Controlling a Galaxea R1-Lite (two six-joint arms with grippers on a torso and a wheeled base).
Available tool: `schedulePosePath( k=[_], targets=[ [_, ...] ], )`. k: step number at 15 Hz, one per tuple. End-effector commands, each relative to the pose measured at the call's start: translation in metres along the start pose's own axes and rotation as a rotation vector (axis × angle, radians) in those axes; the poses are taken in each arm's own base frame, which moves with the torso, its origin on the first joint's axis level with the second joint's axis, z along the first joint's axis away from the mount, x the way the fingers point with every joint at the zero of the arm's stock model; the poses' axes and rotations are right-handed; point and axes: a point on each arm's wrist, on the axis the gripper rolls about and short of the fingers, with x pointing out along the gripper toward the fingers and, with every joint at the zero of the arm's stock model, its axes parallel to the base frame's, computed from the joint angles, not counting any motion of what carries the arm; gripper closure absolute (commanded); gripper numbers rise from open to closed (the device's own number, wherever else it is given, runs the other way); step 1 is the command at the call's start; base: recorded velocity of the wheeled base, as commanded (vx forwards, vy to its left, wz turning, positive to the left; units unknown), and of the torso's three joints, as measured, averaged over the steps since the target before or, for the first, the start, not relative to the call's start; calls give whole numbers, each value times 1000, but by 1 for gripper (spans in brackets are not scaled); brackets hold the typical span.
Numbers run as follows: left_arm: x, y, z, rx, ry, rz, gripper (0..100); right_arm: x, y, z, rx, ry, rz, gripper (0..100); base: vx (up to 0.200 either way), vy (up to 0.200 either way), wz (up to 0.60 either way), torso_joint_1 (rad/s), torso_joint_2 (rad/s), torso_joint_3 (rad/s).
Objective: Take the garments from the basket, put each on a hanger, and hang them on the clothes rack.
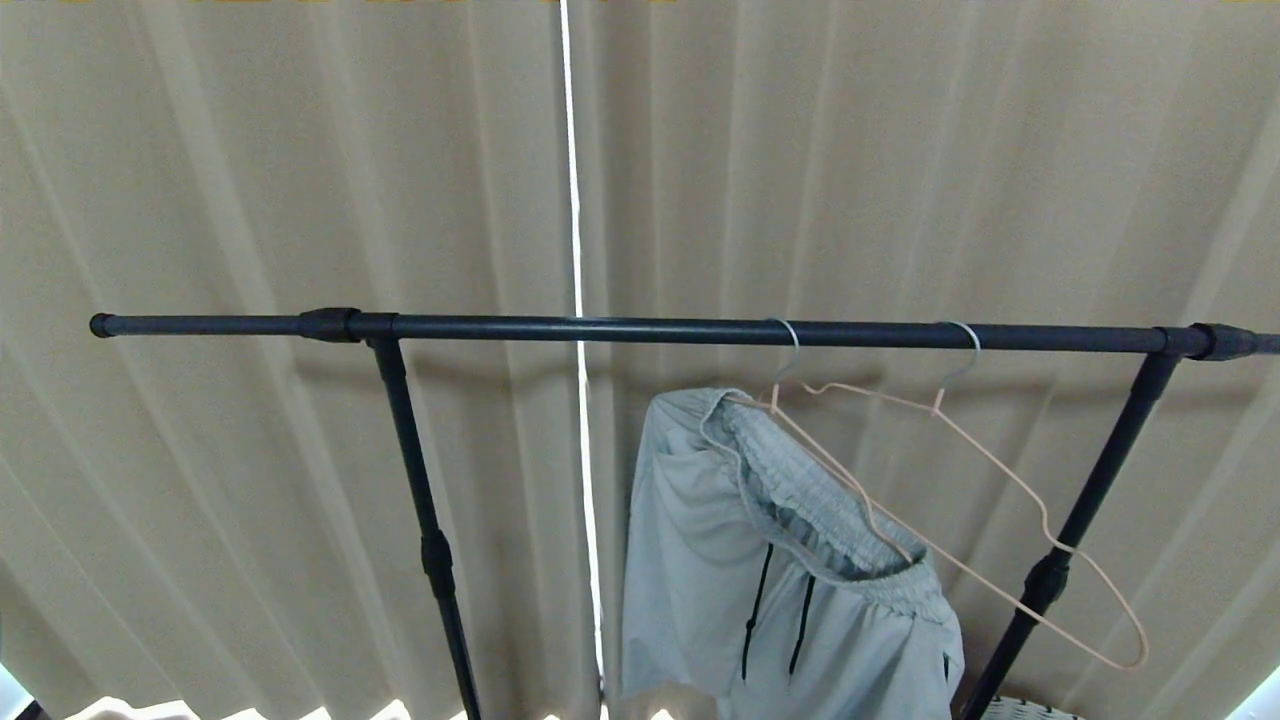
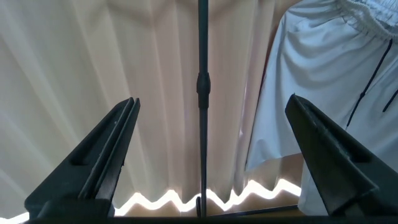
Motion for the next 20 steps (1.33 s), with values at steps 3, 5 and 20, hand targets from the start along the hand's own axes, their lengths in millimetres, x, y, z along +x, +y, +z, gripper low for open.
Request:
schedulePosePath(
  k=[3,5,20],
  targets=[
    [0,0,0,-2,3,-1,0,-4,0,-1,35,-48,-10,0,0,0,0,0,0,0],
    [0,0,0,-4,4,1,0,-4,2,-1,42,-55,66,0,0,0,0,0,0,0],
    [0,0,0,-2,3,-1,0,-5,6,-5,65,-29,214,0,-133,0,0,4,1,2]
  ],
)
